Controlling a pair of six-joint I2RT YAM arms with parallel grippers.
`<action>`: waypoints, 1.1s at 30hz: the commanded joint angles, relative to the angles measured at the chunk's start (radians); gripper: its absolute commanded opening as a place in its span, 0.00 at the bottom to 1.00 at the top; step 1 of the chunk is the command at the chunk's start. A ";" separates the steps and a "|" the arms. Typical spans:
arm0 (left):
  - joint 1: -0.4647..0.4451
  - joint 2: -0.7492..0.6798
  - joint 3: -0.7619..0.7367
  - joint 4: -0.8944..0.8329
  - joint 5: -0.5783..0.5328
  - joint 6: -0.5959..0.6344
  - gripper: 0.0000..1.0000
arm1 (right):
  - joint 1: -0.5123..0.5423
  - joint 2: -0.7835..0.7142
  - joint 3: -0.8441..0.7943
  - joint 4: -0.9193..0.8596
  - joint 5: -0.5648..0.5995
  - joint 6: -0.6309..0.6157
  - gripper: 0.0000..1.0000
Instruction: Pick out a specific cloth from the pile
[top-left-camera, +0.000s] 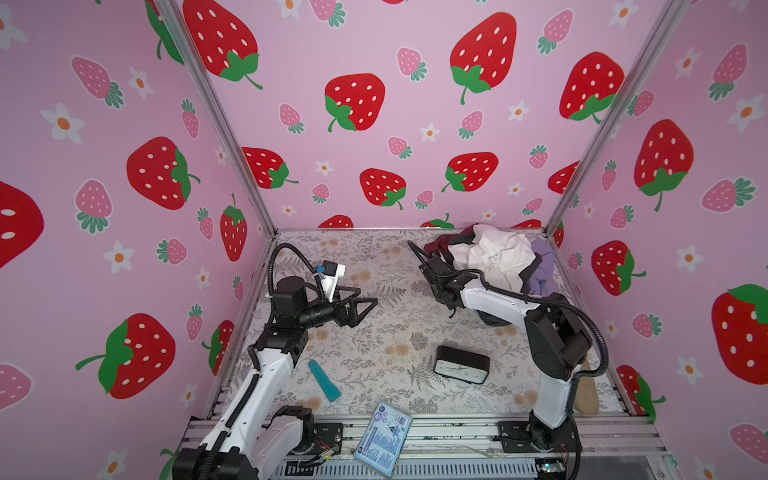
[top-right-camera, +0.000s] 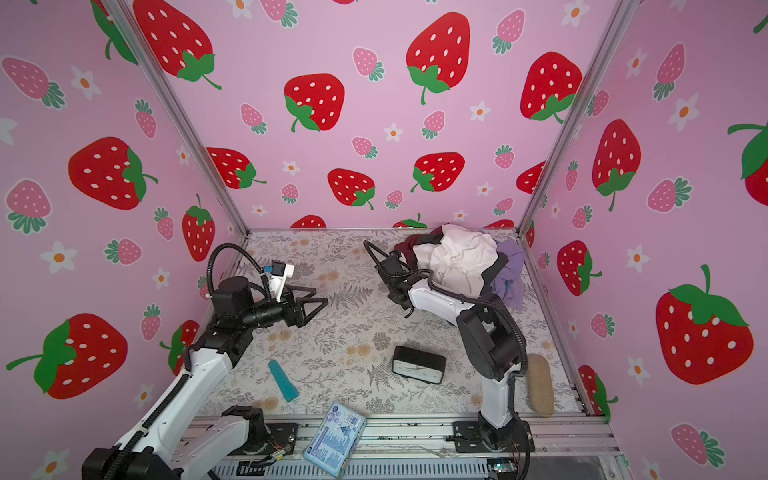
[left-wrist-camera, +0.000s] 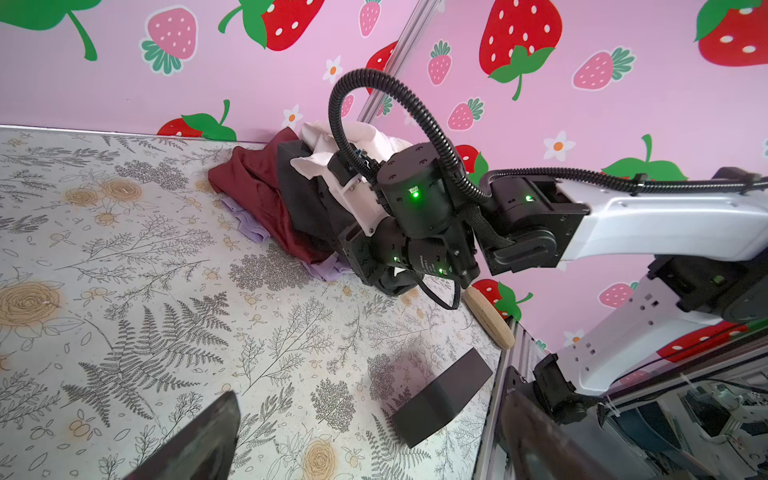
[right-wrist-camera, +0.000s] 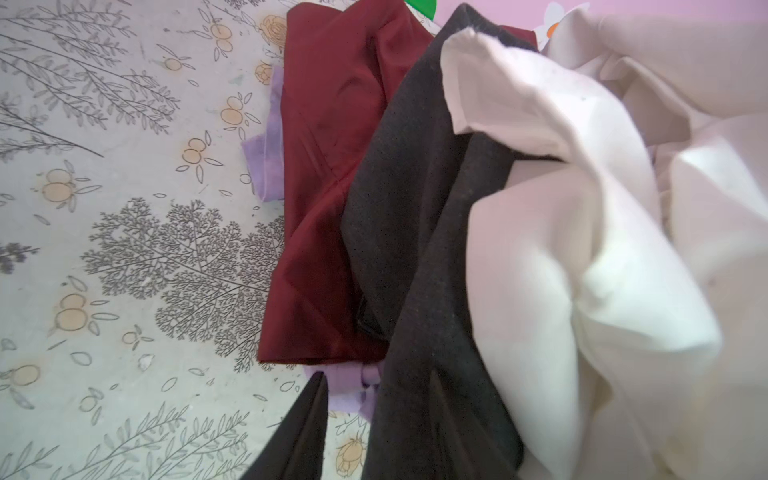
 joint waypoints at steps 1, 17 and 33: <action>-0.004 0.002 -0.015 0.025 0.012 0.016 0.99 | 0.007 0.036 0.038 -0.016 0.087 -0.034 0.42; -0.004 0.024 -0.010 0.036 0.022 0.011 0.99 | -0.005 0.128 0.056 0.010 0.227 -0.100 0.51; -0.004 0.039 -0.010 0.044 0.023 0.000 0.99 | -0.061 0.161 0.034 0.074 0.194 -0.118 0.65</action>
